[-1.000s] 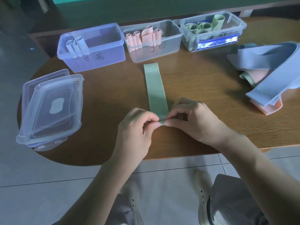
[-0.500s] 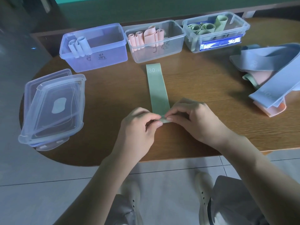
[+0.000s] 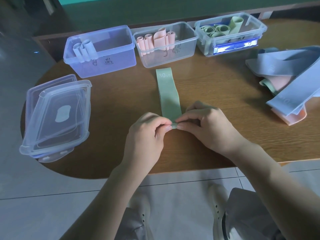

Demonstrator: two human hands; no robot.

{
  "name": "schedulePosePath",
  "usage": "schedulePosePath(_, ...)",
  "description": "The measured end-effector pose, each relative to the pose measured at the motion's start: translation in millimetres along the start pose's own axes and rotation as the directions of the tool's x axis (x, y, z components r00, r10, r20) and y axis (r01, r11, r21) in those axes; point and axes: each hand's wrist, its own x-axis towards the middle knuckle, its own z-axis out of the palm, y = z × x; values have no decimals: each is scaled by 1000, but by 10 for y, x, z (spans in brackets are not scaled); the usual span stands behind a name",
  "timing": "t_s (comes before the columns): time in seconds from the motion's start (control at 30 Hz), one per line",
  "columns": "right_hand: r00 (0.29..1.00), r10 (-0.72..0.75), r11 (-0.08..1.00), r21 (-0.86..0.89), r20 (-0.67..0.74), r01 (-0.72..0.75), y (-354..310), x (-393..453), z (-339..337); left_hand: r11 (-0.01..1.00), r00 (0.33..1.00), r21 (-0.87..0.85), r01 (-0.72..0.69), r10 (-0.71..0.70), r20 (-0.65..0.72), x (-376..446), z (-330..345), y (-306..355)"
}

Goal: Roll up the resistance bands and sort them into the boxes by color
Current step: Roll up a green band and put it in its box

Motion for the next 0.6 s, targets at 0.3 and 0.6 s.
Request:
schedulePosePath(0.3, 1000, 2, 999, -39, 7, -2, 8, 23, 29, 999, 999, 38, 22, -21, -30, 58, 67, -39)
schedulePosePath(0.6, 999, 38, 998, -53, 9, -38, 13, 105, 22, 999, 999, 33, -25, 26, -22, 101, 39, -44)
